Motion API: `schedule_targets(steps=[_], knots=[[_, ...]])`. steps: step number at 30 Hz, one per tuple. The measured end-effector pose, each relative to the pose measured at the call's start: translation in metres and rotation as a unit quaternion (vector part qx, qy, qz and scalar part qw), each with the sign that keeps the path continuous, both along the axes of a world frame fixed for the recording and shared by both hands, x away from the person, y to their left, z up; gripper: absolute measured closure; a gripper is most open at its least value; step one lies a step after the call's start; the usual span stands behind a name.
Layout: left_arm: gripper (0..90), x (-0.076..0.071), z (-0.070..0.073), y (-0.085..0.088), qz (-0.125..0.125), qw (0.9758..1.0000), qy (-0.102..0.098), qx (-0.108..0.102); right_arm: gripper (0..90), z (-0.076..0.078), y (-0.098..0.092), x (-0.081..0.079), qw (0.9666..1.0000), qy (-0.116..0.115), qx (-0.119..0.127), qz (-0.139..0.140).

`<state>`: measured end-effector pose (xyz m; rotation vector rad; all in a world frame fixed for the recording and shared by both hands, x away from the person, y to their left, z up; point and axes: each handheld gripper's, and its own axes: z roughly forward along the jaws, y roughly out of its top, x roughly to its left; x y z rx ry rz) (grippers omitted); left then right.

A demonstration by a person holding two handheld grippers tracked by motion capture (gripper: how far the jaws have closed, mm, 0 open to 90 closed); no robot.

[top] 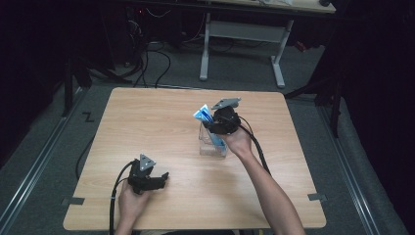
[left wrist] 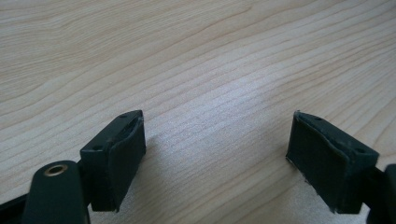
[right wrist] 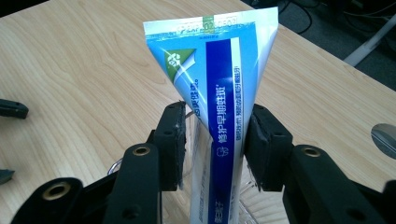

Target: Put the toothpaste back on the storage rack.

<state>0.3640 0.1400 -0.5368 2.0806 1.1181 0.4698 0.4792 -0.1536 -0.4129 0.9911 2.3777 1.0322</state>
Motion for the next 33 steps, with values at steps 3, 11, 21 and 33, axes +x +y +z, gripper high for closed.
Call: schedule_targets(steps=[3,11,21,33], knots=[[19.6,0.0,0.0,0.0,0.0,1.0,0.0,0.0,56.2,0.002,-0.002,-0.002,1.0,-0.001,0.002,0.001],[19.6,0.0,0.0,0.0,0.0,1.0,0.0,0.0,52.3,0.012,-0.013,-0.007,0.9995,-0.013,0.025,-0.011],[19.6,0.0,0.0,0.0,0.0,1.0,0.0,0.001,52.0,0.026,-0.029,-0.019,0.9983,-0.031,0.046,-0.017],[19.6,0.0,0.0,0.0,0.0,1.0,0.0,0.0,53.3,0.034,-0.059,-0.036,0.9956,-0.037,0.077,-0.039]])
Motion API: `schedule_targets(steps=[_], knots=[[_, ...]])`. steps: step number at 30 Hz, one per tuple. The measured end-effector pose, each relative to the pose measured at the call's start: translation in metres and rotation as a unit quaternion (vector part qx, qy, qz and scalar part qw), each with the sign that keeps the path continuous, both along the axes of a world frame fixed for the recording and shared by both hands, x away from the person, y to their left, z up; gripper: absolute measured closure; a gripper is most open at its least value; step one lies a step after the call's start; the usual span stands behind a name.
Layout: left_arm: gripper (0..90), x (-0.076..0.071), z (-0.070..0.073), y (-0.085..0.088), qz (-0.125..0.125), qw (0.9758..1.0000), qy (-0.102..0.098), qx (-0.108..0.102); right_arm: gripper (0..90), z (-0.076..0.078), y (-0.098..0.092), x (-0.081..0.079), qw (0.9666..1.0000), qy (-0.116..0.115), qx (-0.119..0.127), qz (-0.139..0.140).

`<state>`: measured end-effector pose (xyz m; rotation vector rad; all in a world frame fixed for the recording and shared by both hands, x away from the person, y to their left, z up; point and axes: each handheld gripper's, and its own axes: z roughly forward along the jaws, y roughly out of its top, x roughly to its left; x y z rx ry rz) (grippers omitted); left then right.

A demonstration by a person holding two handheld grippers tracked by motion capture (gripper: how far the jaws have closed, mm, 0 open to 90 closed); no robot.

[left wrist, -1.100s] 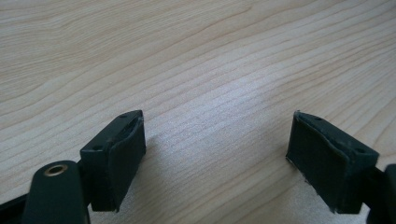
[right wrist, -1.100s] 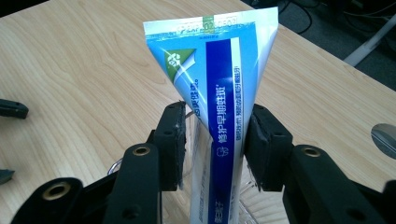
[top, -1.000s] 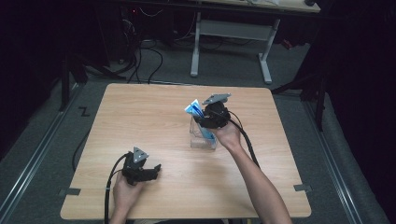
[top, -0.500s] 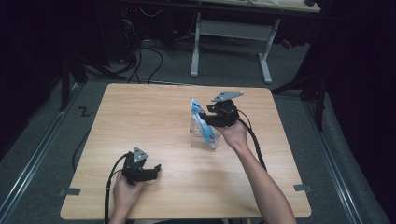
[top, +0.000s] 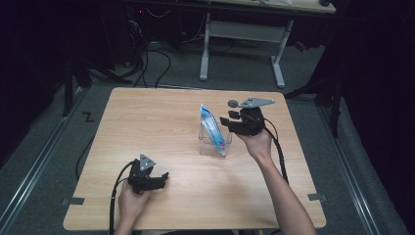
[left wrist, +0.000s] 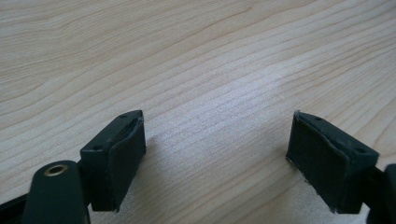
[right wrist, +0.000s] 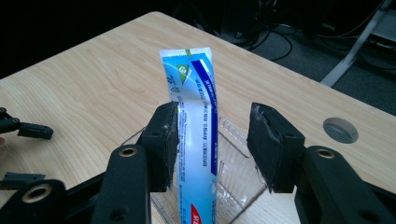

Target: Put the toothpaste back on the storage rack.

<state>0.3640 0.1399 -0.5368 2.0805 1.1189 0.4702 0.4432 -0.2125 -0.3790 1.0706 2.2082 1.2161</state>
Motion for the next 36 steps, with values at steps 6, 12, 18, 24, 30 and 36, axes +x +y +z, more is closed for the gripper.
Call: schedule_targets(steps=[6,12,18,24,30,36], knots=[[19.6,0.0,0.0,0.0,0.0,1.0,0.0,0.0,54.0,0.008,-0.012,-0.009,0.9999,-0.01,0.007,-0.003],[19.6,0.0,0.0,0.0,-0.001,1.0,0.0,0.001,54.7,0.01,-0.027,-0.016,0.9995,-0.009,0.023,-0.017],[19.6,0.0,0.0,0.0,-0.001,1.0,0.0,0.001,54.6,0.009,-0.041,-0.021,0.9988,0.0,0.039,-0.03],[19.6,0.0,0.0,0.0,-0.001,1.0,0.0,0.001,54.4,0.017,-0.049,-0.03,0.9984,-0.01,0.045,-0.031],[19.6,0.0,0.0,0.0,0.0,1.0,0.0,0.001,54.4,0.021,-0.058,-0.037,0.9981,-0.012,0.048,-0.036],[19.6,0.0,0.0,0.0,0.0,1.0,0.001,0.001,54.4,0.023,-0.067,-0.041,0.9977,-0.014,0.049,-0.045]])
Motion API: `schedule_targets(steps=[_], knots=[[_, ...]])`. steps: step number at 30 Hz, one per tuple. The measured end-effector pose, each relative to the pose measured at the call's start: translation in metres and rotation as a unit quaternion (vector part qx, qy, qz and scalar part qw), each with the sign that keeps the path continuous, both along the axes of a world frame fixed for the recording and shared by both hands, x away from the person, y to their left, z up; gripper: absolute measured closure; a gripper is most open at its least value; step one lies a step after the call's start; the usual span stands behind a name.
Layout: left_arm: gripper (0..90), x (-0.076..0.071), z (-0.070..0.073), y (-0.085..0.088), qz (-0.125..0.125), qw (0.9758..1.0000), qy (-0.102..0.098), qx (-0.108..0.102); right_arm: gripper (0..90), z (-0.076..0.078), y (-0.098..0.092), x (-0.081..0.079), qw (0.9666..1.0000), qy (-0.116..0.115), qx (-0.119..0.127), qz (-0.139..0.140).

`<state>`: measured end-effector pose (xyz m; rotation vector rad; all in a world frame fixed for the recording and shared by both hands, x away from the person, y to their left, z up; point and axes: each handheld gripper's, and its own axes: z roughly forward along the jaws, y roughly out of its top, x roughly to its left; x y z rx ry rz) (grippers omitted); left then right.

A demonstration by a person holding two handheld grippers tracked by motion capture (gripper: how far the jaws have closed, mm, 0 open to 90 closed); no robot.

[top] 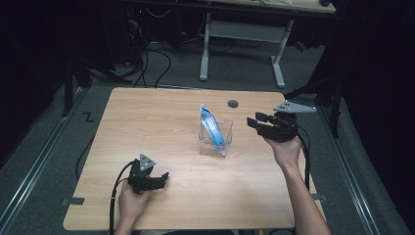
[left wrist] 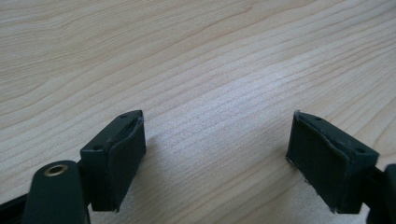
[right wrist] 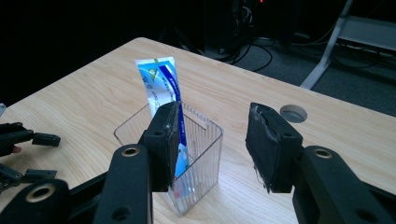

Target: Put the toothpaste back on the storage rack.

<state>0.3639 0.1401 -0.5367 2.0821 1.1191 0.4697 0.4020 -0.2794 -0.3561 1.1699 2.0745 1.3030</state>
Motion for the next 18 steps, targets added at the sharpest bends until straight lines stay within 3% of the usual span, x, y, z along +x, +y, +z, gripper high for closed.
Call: schedule_targets(steps=[18], knots=[[19.6,0.0,0.0,0.0,0.0,1.0,0.0,0.0,54.7,-0.012,-0.031,-0.016,0.9995,0.004,0.013,-0.029]])
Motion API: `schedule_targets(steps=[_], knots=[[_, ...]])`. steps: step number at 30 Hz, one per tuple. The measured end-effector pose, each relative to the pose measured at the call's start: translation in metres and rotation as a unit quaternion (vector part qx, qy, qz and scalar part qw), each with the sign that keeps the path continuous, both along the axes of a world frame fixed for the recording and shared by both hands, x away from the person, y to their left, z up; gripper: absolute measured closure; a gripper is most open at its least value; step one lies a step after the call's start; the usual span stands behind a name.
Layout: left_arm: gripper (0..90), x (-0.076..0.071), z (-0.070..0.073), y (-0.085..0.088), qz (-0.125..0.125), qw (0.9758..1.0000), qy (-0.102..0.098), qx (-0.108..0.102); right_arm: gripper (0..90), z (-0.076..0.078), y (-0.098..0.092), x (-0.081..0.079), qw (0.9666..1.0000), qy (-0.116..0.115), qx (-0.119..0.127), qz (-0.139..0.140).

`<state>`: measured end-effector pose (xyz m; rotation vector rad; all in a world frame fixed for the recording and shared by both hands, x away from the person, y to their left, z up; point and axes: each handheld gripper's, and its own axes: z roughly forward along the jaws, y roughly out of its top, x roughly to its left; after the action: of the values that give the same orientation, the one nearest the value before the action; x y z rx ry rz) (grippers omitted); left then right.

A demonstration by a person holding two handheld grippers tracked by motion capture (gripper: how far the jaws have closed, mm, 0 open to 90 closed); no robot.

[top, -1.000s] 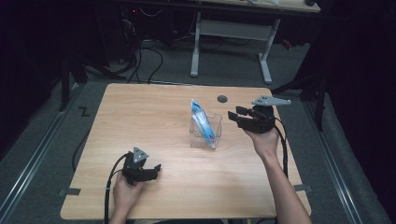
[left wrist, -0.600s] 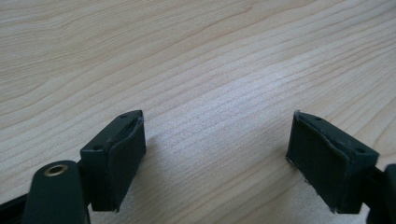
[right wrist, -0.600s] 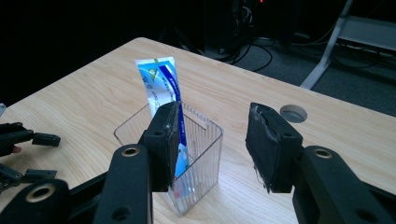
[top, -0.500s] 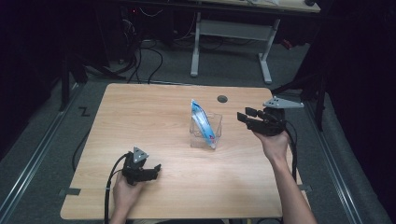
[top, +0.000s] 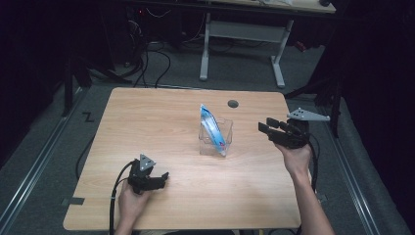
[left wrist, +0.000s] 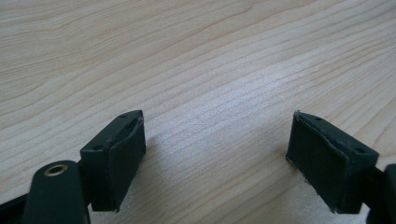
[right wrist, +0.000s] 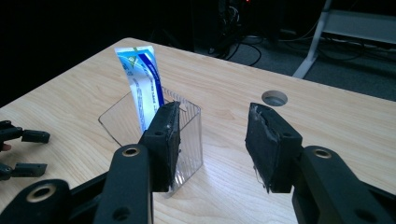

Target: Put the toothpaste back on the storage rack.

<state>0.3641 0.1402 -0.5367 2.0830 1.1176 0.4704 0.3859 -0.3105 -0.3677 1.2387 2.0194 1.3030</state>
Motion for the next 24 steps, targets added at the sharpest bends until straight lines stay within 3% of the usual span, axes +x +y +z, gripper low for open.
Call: schedule_targets(steps=[24], knots=[[19.6,0.0,0.0,0.0,0.0,1.0,0.0,0.0,54.9,-0.015,-0.028,-0.022,0.9996,0.0,0.019,-0.022]])
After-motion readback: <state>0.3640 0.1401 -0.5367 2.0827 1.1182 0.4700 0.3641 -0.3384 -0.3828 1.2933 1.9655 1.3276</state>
